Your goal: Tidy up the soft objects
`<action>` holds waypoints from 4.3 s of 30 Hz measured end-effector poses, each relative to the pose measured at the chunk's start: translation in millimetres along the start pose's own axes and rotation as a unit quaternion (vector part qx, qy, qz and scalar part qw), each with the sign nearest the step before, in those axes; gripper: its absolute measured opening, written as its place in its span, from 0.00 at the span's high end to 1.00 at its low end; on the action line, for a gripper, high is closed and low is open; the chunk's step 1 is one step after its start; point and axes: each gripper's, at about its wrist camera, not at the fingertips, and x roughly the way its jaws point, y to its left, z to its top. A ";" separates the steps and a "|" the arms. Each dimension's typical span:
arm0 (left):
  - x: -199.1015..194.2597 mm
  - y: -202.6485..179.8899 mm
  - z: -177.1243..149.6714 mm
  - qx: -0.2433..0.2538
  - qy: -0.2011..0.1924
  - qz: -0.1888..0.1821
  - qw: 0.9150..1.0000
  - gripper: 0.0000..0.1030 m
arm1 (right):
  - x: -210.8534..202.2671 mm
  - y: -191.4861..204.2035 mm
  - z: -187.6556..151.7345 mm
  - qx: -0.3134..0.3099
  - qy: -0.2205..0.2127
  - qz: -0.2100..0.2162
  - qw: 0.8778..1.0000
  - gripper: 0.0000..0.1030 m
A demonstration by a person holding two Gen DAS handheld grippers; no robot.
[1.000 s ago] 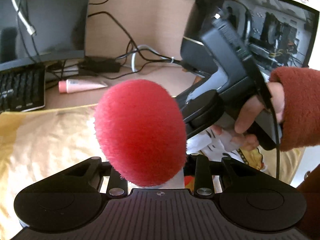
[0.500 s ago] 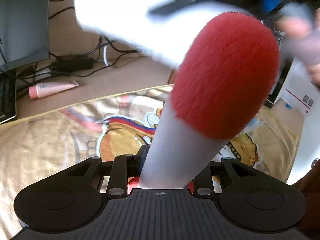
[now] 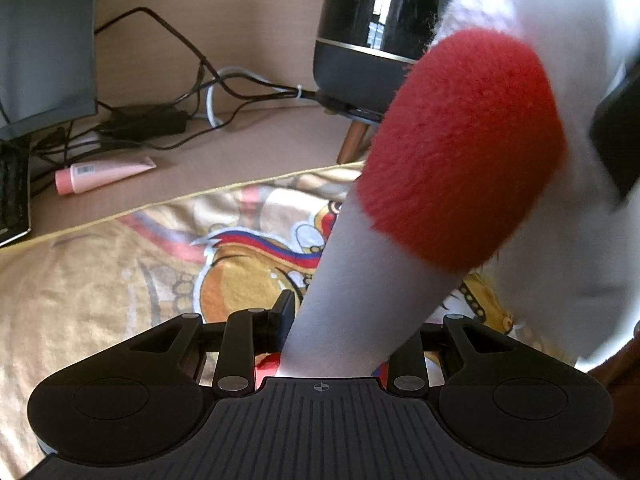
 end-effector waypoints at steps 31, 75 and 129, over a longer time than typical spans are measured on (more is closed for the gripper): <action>-10.4 28.6 4.9 -0.044 0.029 0.023 0.998 0.44 | 72.8 -74.7 18.0 0.116 -0.006 -0.043 0.992 0.89; -43.1 69.9 -19.0 -0.141 0.104 0.102 0.979 0.09 | 99.5 -21.4 -12.7 -0.052 0.045 -0.122 0.990 0.51; 23.0 13.6 10.0 0.013 0.144 0.031 0.989 0.03 | 49.9 -10.9 -42.5 -0.181 0.032 -0.325 0.928 0.17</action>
